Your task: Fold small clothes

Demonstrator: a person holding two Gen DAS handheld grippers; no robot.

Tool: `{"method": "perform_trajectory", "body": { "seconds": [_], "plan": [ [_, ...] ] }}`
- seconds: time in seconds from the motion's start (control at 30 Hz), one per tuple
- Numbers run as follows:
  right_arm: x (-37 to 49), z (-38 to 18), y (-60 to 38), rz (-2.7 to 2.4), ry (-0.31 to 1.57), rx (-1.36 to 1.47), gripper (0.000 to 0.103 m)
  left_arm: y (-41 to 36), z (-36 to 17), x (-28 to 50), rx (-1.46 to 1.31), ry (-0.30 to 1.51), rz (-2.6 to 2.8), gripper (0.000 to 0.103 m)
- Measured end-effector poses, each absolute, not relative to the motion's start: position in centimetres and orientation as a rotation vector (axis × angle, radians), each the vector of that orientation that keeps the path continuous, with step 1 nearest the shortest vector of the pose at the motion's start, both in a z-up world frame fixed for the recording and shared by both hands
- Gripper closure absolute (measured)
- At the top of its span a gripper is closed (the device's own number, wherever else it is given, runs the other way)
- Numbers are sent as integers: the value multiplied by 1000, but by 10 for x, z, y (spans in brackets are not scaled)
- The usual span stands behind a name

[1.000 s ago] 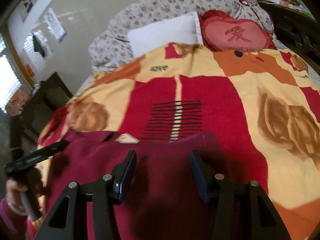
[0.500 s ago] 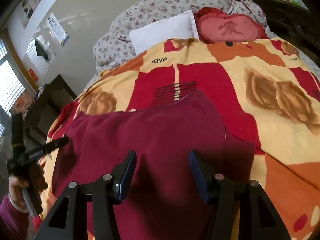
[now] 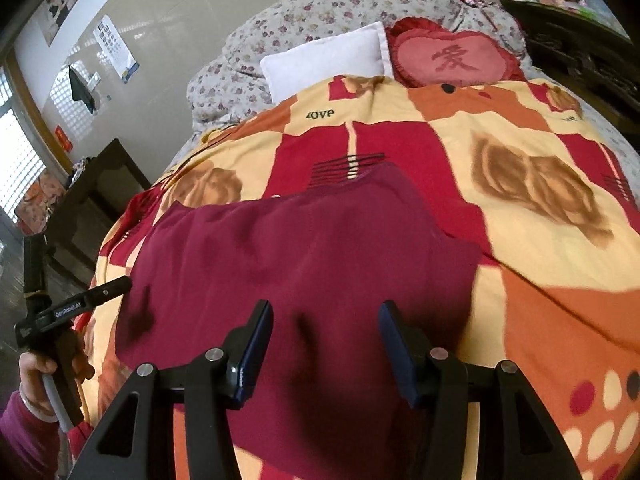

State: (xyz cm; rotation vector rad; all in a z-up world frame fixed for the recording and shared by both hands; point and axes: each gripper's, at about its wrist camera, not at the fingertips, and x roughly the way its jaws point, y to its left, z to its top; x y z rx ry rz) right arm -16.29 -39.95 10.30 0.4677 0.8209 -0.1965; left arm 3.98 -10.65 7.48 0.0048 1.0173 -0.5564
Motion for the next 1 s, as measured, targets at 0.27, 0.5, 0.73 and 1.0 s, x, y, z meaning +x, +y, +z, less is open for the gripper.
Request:
{"method": "perform_trajectory", "body": {
  "seconds": [0.27,0.5,0.73,1.0],
  "plan": [
    [-181,78,-401,-217,898,490,50,-83,49,21,14,1066,-542,18],
    [-177,70,-397,-286,921,427,50,-75,29,15,-7,1106,-529,18],
    [-171,109,-371,-215,870,403,50,-69,22,12,-23,1089,-525,18],
    [-112,100,-325,-43,924,407,47,-68,18,9,-35,1070,-522,18]
  ]
}}
